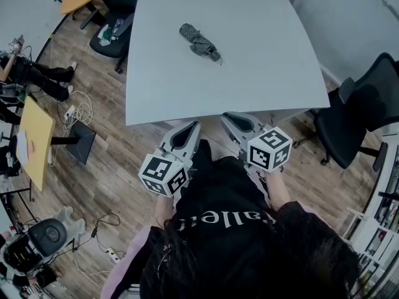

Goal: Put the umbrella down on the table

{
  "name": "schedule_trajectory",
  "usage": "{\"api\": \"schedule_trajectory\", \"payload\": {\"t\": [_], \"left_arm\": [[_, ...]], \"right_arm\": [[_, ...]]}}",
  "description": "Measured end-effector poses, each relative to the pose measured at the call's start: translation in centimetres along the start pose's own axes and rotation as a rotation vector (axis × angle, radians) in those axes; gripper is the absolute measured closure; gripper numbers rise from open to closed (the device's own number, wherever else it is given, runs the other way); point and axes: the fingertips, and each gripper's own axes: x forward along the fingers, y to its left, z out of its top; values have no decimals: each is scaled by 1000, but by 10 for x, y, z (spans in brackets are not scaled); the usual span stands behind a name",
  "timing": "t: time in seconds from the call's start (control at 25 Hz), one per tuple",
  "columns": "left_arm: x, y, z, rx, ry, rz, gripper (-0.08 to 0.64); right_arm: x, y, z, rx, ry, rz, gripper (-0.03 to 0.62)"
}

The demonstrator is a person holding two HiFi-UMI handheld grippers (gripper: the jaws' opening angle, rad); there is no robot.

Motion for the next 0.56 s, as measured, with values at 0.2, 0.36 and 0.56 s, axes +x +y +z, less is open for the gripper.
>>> {"api": "schedule_trajectory", "payload": {"t": [0.2,0.36,0.56], "left_arm": [[-6,-3,-2,5,-7,4,534],[-9,-8,-3,9,-13,8,535],[-9,-12,-2,14,-15,15,534]], "right_arm": [[-1,6,-5,-5,3,8,555],[-3,9,-7,-10,7,16,555],[-5,11,-6,-10,11,24,555]]}}
